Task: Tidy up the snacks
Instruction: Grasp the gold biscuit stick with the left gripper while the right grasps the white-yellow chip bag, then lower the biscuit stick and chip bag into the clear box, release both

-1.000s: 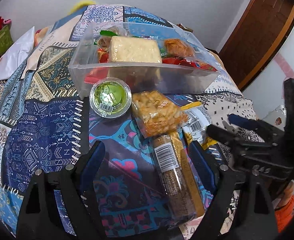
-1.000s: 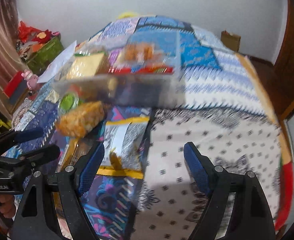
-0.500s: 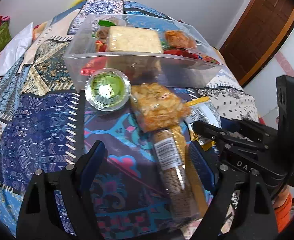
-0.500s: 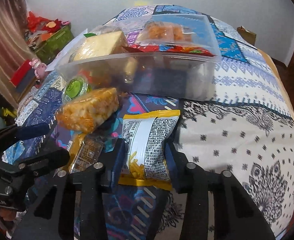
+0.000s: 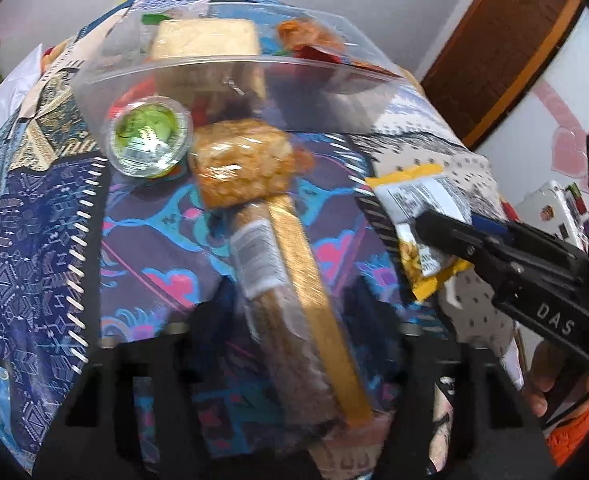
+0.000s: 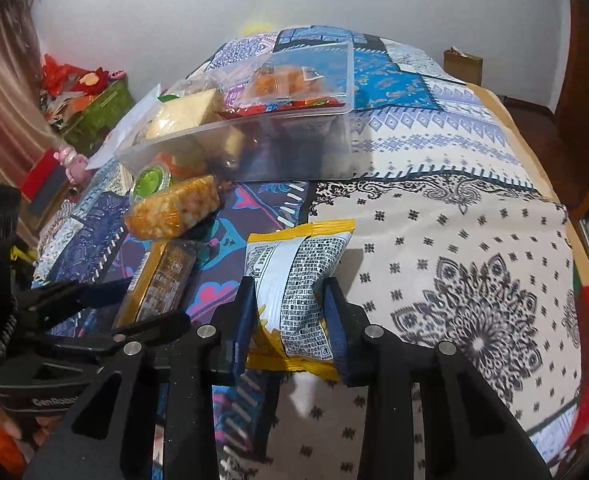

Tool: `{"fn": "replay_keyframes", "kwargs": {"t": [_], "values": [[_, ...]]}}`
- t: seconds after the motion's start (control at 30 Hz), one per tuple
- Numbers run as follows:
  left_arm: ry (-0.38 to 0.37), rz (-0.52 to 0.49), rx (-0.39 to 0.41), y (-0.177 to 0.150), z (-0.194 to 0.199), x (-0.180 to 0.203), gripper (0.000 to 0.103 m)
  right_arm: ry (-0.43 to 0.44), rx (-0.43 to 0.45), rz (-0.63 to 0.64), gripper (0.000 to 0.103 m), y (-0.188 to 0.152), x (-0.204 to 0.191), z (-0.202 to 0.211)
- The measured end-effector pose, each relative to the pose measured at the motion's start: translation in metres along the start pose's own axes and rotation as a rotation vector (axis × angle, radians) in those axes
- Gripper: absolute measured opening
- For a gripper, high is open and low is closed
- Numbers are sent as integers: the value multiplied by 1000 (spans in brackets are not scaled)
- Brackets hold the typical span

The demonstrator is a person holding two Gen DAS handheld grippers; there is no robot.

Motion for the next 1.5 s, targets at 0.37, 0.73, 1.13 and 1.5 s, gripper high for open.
{"fn": "replay_keyframes", "kwargs": {"t": [0.37,0.73,1.13,1.5], "values": [[-19,-32,68,5,22,12,35,3,60,-4,31,14,-4,22],[-30,-29,204,40,68,10,35,8,128,-6,31,39,-8,37],[22,8,300,93,80,-27,35,45,192,8,31,81,-24,25],[82,42,351,145,54,-69,35,71,215,41,31,120,-39,-10]]}}
Point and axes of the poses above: each gripper's, at about its wrist camera, not at the fingertips, and z roughly against the way its jaws point, x to its right, y to its top, the point moved 10 cm from there along -z, roughly the way its jaws point, and after that the axes turned 13 degrees about x, right-handed, at the moved point
